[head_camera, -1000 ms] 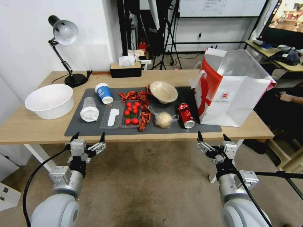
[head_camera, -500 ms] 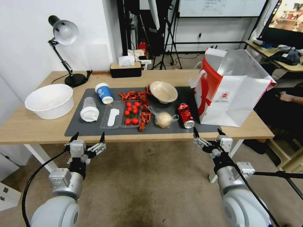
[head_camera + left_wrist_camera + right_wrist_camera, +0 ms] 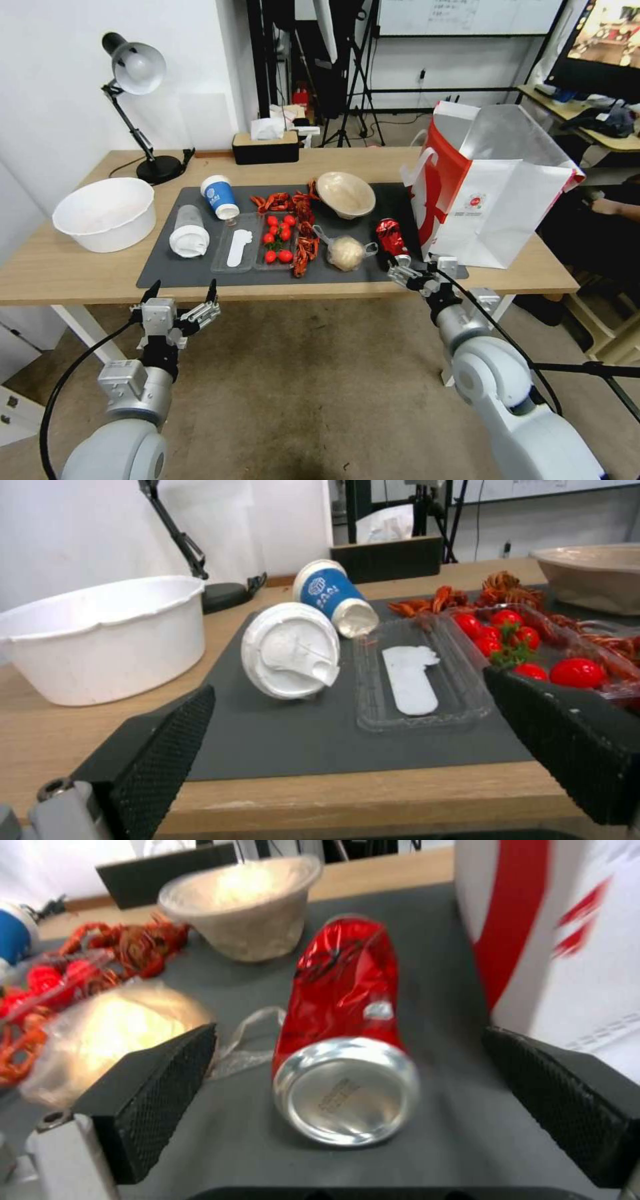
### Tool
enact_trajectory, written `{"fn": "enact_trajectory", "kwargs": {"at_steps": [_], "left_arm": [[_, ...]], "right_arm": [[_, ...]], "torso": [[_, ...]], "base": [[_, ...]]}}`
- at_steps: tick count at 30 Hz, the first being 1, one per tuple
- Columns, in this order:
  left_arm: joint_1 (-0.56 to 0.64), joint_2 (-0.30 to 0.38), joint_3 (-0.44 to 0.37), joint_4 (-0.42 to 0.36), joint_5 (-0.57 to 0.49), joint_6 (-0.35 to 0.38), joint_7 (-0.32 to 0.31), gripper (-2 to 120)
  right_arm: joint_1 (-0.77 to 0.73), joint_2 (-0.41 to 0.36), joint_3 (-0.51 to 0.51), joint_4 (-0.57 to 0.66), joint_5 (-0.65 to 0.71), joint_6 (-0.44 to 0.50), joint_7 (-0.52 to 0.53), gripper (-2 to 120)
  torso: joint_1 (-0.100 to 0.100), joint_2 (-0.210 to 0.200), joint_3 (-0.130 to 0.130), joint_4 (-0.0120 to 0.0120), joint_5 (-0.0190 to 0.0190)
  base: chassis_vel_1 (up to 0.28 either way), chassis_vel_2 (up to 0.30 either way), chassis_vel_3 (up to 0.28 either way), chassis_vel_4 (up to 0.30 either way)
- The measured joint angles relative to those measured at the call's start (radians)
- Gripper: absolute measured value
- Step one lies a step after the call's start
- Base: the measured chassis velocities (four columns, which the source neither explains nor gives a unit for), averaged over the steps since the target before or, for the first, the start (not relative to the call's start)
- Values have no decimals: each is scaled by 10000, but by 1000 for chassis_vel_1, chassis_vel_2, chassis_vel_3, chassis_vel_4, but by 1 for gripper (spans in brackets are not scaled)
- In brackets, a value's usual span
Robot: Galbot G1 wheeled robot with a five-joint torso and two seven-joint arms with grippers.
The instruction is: Pick up the trash from the table and place it into the takeout bag.
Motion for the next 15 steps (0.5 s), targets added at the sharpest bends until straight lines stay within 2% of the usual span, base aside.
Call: {"fn": "enact_trajectory", "kwargs": {"at_steps": [7, 9, 11, 13, 15], "left_arm": [[54, -171, -200, -32, 62, -144, -3, 100], [61, -194, -283, -16, 63, -262, -10, 100], [61, -194, -292, -6, 63, -293, -12, 100], [32, -184, -308, 66, 62, -370, -25, 100], [10, -183, -306, 118, 62, -395, -29, 100]], "right_arm": [[1354, -297, -940, -1125, 467, -471, 454, 98], [1636, -212, -1243, -1489, 460, -608, 642, 91], [1682, -181, -1297, -1549, 456, -610, 648, 90], [1745, -35, -1421, -1738, 419, -610, 654, 81], [1723, -7, -1421, -1753, 408, -604, 653, 77]], "torso": [[1, -1, 0, 1, -2], [0, 0, 0, 0, -3], [0, 0, 0, 0, -2], [0, 1, -2, 0, -2], [0, 2, -2, 0, -2]], "base": [[0, 0, 0, 0], [0, 0, 0, 0], [0, 0, 0, 0], [0, 0, 0, 0], [0, 0, 0, 0]]}}
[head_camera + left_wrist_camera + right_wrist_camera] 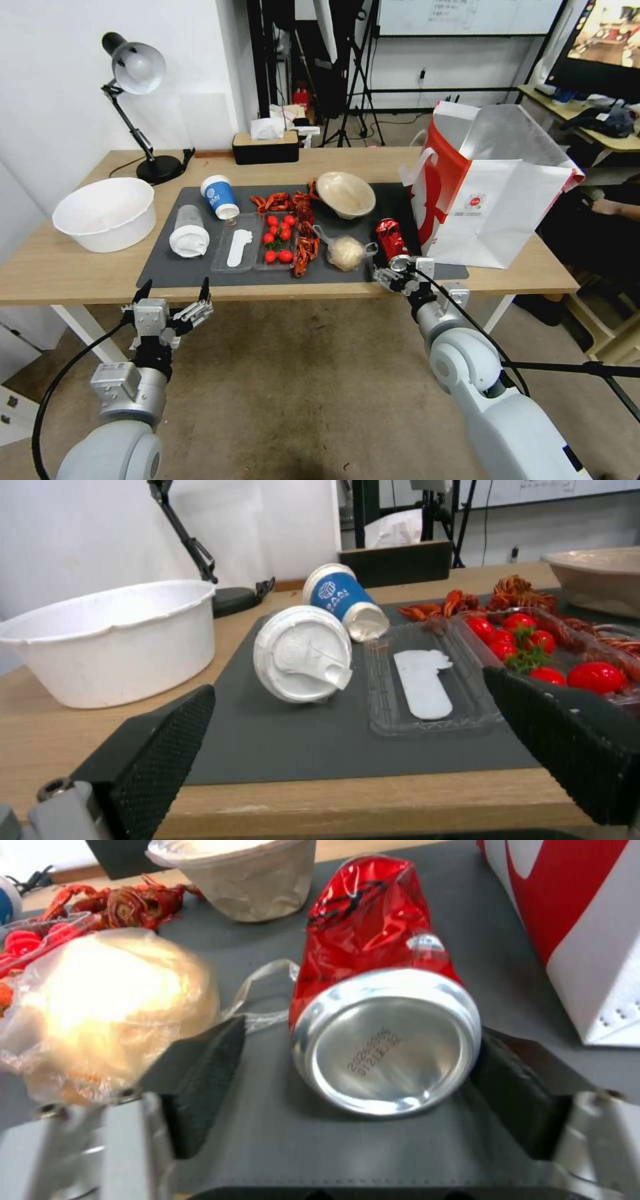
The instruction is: Pick up the trash from the table and place it into the takeout bag.
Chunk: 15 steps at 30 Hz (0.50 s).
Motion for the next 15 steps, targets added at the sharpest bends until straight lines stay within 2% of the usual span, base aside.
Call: {"fn": "enact_trajectory", "kwargs": {"at_steps": [4, 5, 6, 15], "left_arm": [[-40, 14, 38, 112, 2, -46, -3, 100], [-66, 19, 52, 148, 4, -49, -4, 100], [-78, 19, 56, 163, 5, -49, -4, 100], [-103, 36, 81, 222, 6, -64, -4, 100]], "right_arm": [[-60, 9, 32, -1, -15, 20, -4, 65], [-86, 7, 59, 11, -20, 24, -4, 57], [-97, 7, 66, 20, -21, 26, -4, 54], [-287, 31, 202, 350, -54, 61, -11, 53]], "torso": [[0, 0, 0, 0, 0], [0, 0, 0, -1, 0], [0, 0, 0, -1, 0], [0, 0, 0, 0, 1]], "base": [[0, 0, 0, 0], [0, 0, 0, 0], [0, 0, 0, 0], [0, 0, 0, 0]]}}
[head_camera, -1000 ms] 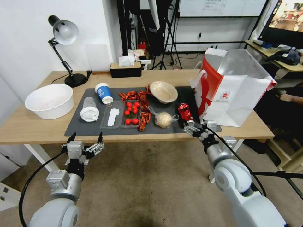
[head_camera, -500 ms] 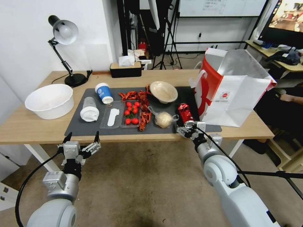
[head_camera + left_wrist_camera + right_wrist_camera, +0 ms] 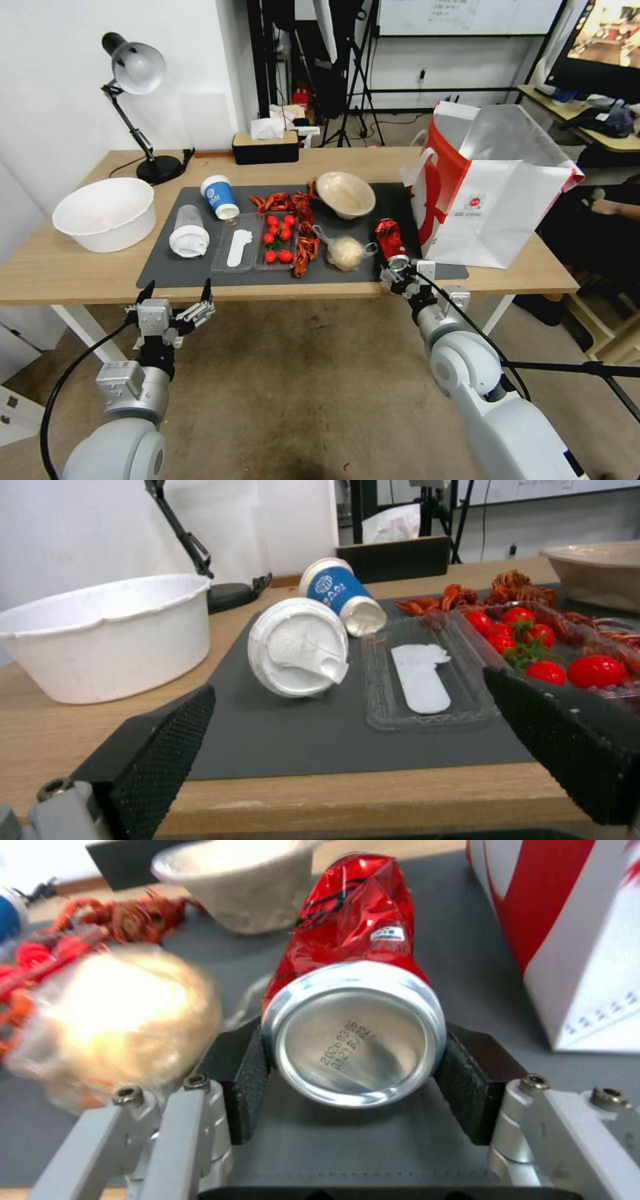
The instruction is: Pick up the trash from the table and place it into the takeout bag.
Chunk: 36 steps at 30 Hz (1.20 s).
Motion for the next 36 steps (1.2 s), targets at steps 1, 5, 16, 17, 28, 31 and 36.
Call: {"fn": "enact_trajectory", "kwargs": {"at_steps": [1, 5, 16, 17, 28, 31, 36], "left_arm": [[-2, 8, 0, 23, 0, -20, -1, 100], [-4, 7, 12, 56, 3, -76, -2, 100], [71, -60, 104, 60, 146, -275, 2, 100], [87, -67, 105, 56, 163, -293, 3, 100], [246, -157, 150, -35, 365, -416, 26, 100], [309, -169, 153, -51, 412, -495, 32, 100], [354, -181, 153, -57, 440, -567, 35, 100]], "right_arm": [[-121, -6, 68, 263, -15, 6, -21, 53], [-476, -104, 222, 1084, -47, 43, -327, 53], [-594, -643, 991, 2700, 525, 1192, -2007, 53], [-490, -747, 1161, 2836, 795, 1292, -1990, 53], [1452, -2024, 2796, 2872, 3232, 1247, 66, 53], [2286, -2467, 2841, 2268, 3600, 720, 1463, 53], [2927, -2785, 2675, 1640, 4076, 99, 2616, 53]], "torso": [[0, 0, 0, 0, 0], [0, 0, 0, 0, -1], [0, 0, 0, 0, 0], [0, 0, 0, 0, 1], [0, -2, 0, -1, 2], [0, -3, 1, 1, 1], [0, -2, 1, 1, 1]], "base": [[0, 0, 0, 0], [0, 0, 0, 0], [0, 0, 0, 0], [0, 0, 0, 0], [0, 0, 0, 0], [0, 0, 0, 0], [0, 0, 0, 0]]}}
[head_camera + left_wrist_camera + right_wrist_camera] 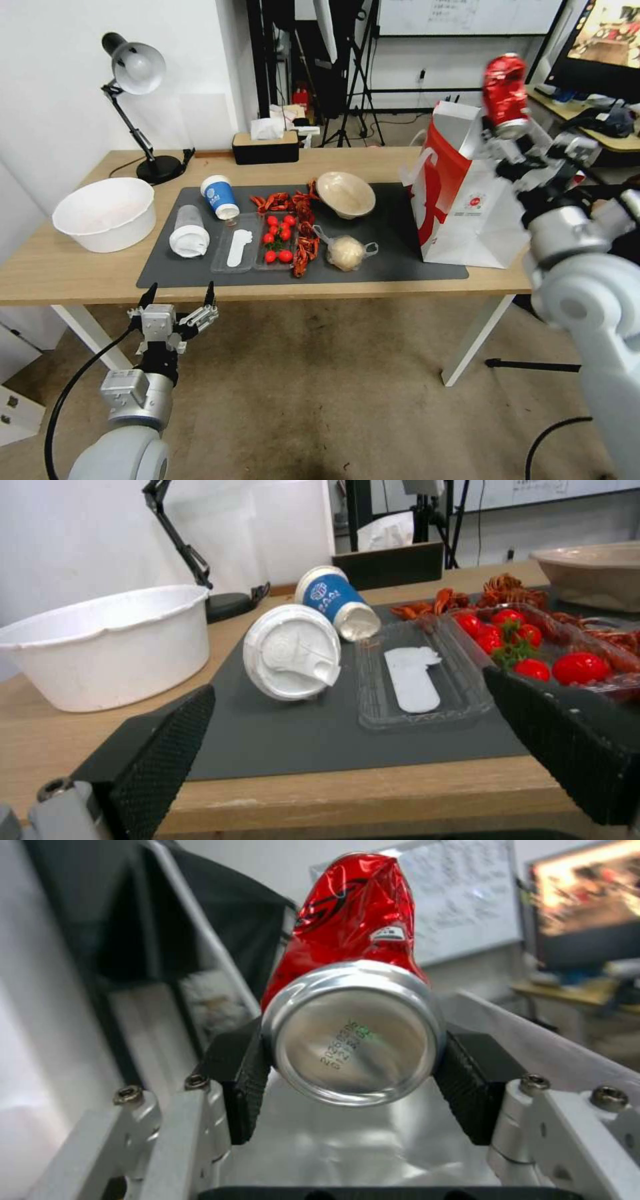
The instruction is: Pick up the trash from the table and place it into the takeout bag.
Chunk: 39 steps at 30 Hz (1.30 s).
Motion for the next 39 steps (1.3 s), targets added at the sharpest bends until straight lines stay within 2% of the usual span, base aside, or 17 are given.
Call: {"fn": "enact_trajectory", "kwargs": {"at_steps": [3, 12, 14, 17, 18, 19, 22, 25, 26, 27, 28, 30, 31, 34, 35, 38, 39], "left_arm": [[15, -7, -6, -8, 7, -24, 1, 100], [18, -30, -12, -9, 15, -36, 2, 100], [20, -46, -13, -9, 24, -42, 3, 100], [20, -53, -13, -9, 27, -44, 4, 100], [17, -63, -13, -6, 34, -49, 4, 100], [17, -63, -13, -6, 34, -49, 4, 100], [-9, -85, 1, 13, 60, -52, 8, 100], [-33, -89, 18, 54, 72, -52, 11, 100], [-43, -89, 21, 76, 72, -52, 11, 100], [-43, -89, 21, 76, 72, -52, 11, 100], [-73, -76, 22, 128, 70, -52, 12, 100], [-116, -50, 14, 183, 55, -48, 12, 100], [-116, -50, 14, 183, 55, -48, 12, 100], [-175, -9, -1, 269, 22, -46, 12, 100], [-175, -9, -1, 269, 22, -46, 12, 100], [-211, 12, -12, 328, -14, -46, 7, 100], [-211, 12, -12, 328, -14, -46, 7, 100]], "right_arm": [[342, -118, -165, -360, 317, -604, 609, 53], [543, -116, -277, -577, 483, -954, 941, 55], [577, -97, -291, -615, 533, -1037, 981, 65], [581, -94, -291, -617, 545, -1047, 981, 70], [582, -93, -291, -617, 562, -1050, 981, 81], [582, -93, -291, -617, 562, -1050, 981, 81], [587, -92, -266, -606, 586, -1051, 964, 95], [587, -96, -212, -565, 592, -900, 812, 100], [588, -98, -186, -514, 671, -511, 418, 100], [588, -98, -186, -514, 671, -511, 418, 100], [451, -117, -115, -181, 1057, 543, -889, 100], [-124, -166, -87, 502, 1384, 1371, -2601, 100], [-124, -166, -87, 502, 1384, 1371, -2601, 100], [-1186, -192, -293, 1336, 1110, 1734, -4204, 100], [-1186, -192, -293, 1336, 1110, 1734, -4204, 100], [-2579, -141, -549, 2068, -110, 1853, -5360, 100], [-2579, -141, -549, 2068, -110, 1853, -5360, 100]], "torso": [[1, 0, 0, 0, 0], [0, 0, 0, -1, -1], [0, 0, 0, 0, -1], [0, 0, 0, -1, -1], [0, 0, 0, -1, -1], [0, 0, 0, -1, -1], [-2, 0, 0, -1, -1], [-2, 0, 0, -1, -1], [-2, 0, 0, -2, 0], [-2, 0, 0, -2, 0], [-1, 0, 0, 0, -2], [-2, 2, -1, 1, -5], [-2, 2, -1, 1, -5], [-2, 2, -1, 0, -3], [-2, 2, -1, 0, -3], [-2, 2, -1, 0, -5], [-2, 2, -1, 0, -5]], "base": [[0, 0, 0, 0], [0, 0, 0, 0], [0, 0, 0, 0], [0, 0, 0, 0], [0, 0, 0, 0], [0, 0, 0, 0], [0, 0, 0, 0], [0, 0, 0, 0], [0, 0, 0, 0], [0, 0, 0, 0], [0, 0, 0, 0], [0, 0, 0, 0], [0, 0, 0, 0], [0, 0, 0, 0], [0, 0, 0, 0], [0, 0, 0, 0], [0, 0, 0, 0]]}}
